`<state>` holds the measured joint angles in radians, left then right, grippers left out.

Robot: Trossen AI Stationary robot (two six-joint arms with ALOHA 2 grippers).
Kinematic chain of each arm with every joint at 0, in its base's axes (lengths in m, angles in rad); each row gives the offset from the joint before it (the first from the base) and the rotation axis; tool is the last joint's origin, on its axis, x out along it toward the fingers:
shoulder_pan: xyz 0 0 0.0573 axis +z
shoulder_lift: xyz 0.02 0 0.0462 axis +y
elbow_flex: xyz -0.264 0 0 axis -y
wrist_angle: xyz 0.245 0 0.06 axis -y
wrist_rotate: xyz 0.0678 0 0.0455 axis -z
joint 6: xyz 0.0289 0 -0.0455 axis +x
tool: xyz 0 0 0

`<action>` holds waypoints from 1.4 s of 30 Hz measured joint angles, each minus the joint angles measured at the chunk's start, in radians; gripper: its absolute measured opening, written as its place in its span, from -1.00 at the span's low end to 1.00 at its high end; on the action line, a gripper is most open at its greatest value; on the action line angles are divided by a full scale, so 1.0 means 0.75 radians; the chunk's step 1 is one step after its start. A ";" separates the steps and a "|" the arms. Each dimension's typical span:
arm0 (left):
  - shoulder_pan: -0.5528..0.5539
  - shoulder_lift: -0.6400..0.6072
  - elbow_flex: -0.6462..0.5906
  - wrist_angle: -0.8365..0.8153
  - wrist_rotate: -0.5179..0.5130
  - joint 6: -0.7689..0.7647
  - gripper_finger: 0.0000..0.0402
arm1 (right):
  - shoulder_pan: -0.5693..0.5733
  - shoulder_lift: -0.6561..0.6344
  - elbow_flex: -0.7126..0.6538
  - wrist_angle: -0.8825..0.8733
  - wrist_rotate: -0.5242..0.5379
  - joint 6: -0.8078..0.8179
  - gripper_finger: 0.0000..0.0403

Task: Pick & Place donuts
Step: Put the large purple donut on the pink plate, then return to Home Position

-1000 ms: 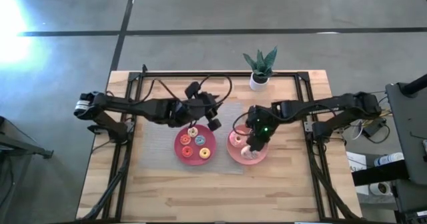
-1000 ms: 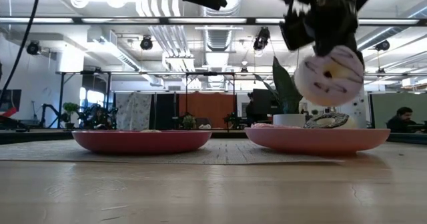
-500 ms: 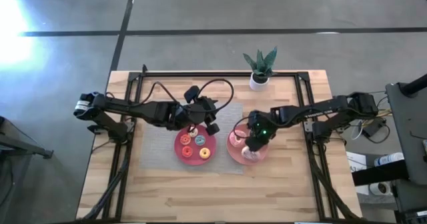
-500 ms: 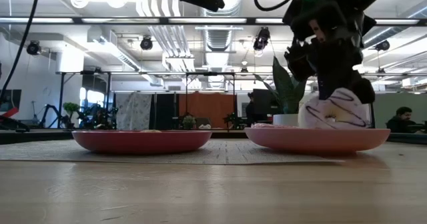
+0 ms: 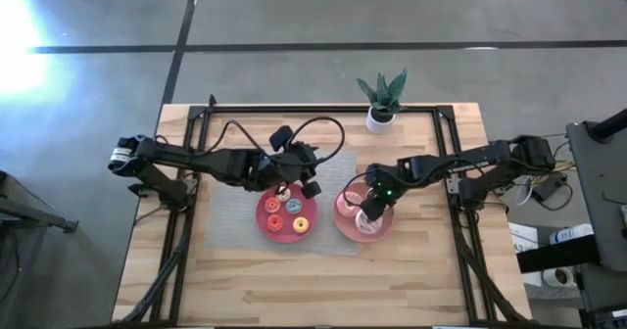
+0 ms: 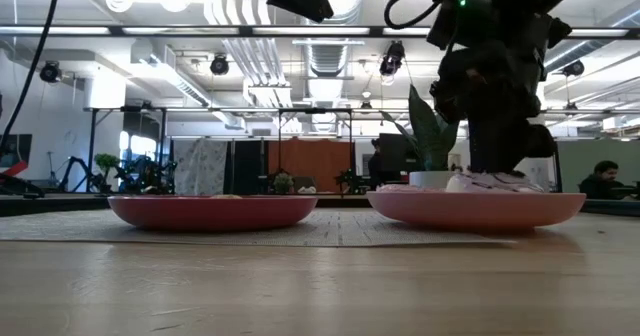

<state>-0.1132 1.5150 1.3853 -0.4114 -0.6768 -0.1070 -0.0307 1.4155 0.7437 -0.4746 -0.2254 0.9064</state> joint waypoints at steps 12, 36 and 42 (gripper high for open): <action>-0.006 -0.019 0.000 -0.357 -0.178 -0.286 -0.46 | 0.101 -0.128 0.091 -0.074 0.255 -0.426 0.01; -0.043 -0.872 -0.928 0.048 0.505 -0.564 -0.46 | 0.189 -1.289 -0.180 -0.155 0.513 -0.514 0.01; -0.043 -1.203 -1.324 0.457 0.555 -0.571 -0.46 | 0.186 -1.505 -0.366 0.062 0.546 -0.556 0.01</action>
<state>-0.1455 0.6127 0.3922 -0.0688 -0.2603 -0.5356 0.1085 0.2868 0.4691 -0.4284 0.1841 0.4891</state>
